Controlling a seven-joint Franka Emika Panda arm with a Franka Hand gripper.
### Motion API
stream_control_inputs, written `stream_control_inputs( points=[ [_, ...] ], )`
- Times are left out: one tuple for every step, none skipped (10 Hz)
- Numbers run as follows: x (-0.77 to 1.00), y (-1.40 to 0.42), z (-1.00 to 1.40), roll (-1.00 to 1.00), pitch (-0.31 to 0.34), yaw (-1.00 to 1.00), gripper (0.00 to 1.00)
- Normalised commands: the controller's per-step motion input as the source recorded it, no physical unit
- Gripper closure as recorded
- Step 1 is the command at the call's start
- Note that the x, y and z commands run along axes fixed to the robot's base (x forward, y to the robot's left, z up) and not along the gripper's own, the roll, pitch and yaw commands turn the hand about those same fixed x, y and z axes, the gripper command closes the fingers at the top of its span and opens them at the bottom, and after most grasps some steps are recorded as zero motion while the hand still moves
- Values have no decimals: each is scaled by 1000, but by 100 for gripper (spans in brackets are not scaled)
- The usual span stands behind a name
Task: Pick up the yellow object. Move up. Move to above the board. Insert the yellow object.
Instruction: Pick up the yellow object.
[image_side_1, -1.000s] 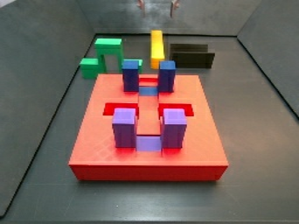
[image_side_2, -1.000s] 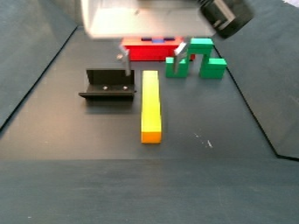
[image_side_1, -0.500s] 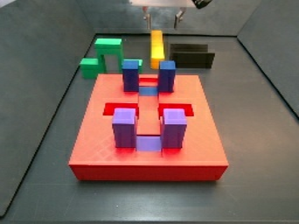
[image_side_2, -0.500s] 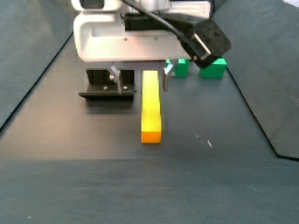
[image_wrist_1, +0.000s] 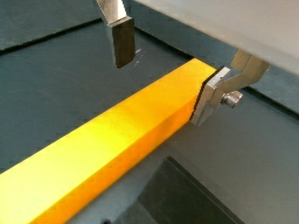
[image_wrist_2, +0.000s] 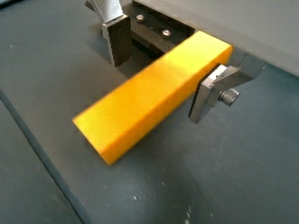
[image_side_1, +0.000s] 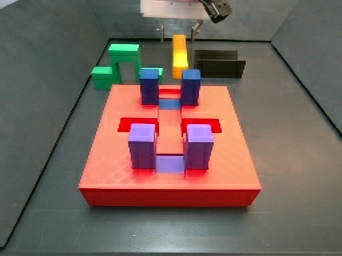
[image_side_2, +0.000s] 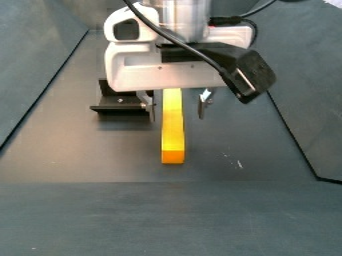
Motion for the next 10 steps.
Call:
stream_control_inputs(
  points=[
    [-183,129,0,-451,-186,-54,0],
    [-146,126,0,-470,-200,-46,0],
    [-3,46,0,-400,-209,-20,0],
    [154,0,-60,-29,-91,-17,0],
    [391,-137,0,114,0,-97,0],
    [426,-154,0,207,4,-140,0],
    [340,-137,-11,210,24,-160,0],
    [217,-123,-114,223,36,-171,0],
    [0,-63,-134,246,56,-143,0],
    [-29,-40,-126,241,56,-154,0]
  ],
)
